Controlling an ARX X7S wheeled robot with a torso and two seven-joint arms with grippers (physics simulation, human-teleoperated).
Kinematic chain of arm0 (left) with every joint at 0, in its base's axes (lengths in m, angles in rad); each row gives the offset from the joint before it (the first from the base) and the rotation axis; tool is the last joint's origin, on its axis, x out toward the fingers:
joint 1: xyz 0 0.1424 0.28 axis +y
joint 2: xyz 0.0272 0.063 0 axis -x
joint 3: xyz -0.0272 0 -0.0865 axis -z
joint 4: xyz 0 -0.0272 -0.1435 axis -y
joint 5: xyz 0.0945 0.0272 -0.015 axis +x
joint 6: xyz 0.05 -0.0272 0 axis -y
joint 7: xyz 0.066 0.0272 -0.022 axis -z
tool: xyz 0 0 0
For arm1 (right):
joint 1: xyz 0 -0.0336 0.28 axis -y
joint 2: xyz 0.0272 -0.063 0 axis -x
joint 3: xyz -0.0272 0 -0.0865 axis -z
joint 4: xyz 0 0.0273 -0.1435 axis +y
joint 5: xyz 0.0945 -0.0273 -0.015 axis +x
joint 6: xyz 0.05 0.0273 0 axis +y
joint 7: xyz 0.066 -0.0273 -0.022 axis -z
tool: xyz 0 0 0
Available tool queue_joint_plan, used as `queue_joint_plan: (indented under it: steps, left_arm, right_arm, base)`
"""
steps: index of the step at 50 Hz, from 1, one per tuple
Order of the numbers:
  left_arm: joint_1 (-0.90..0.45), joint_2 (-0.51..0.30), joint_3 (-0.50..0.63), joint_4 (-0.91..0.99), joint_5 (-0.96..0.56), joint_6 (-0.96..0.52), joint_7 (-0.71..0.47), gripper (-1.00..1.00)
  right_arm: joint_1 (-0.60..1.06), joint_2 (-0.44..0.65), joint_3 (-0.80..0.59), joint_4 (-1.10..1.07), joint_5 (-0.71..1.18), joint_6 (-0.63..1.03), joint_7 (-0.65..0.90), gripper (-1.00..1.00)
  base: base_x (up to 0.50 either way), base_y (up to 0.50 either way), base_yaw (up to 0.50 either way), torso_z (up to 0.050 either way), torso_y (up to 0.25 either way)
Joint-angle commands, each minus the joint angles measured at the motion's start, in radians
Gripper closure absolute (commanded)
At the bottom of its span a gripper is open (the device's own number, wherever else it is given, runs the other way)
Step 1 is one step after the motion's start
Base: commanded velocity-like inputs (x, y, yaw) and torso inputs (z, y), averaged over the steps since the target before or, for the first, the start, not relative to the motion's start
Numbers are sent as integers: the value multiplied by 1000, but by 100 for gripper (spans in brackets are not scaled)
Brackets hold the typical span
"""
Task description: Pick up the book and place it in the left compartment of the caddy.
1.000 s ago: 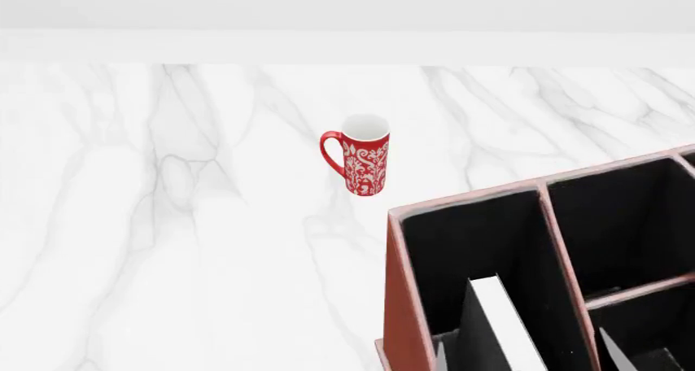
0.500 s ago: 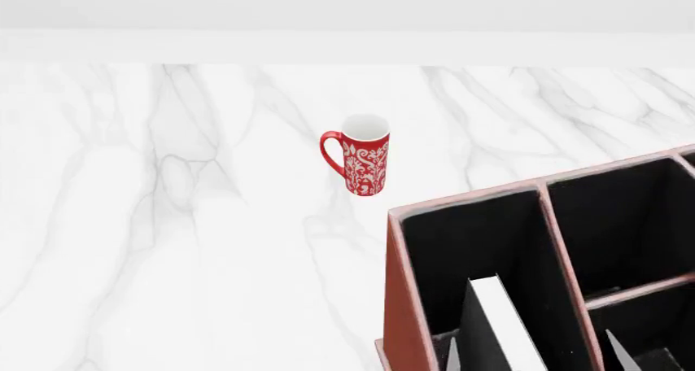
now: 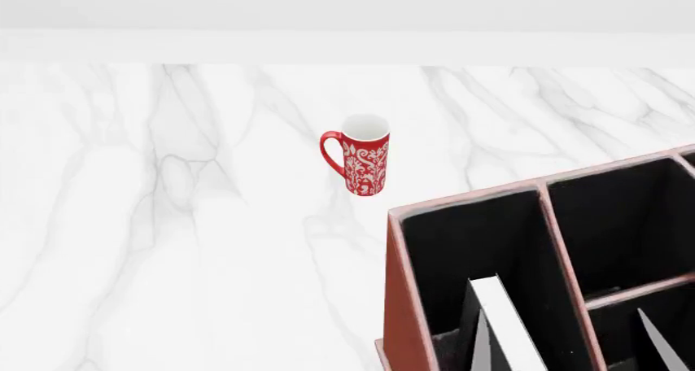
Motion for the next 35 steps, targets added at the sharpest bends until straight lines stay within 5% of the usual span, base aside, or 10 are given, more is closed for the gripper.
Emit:
queue_joint_plan:
  steps: [1,35]
  left_arm:
    - [14,-4,8,5,12,18,5,-100]
    - [64,-19,31,17,78,89,20,-100]
  right_arm:
    - [18,10,21,16,30,-31,-16,-100]
    - [68,44,60,-63,37,44,-10,-100]
  base:
    - [0,0,0,0,0]
    - [0,0,0,0,0]
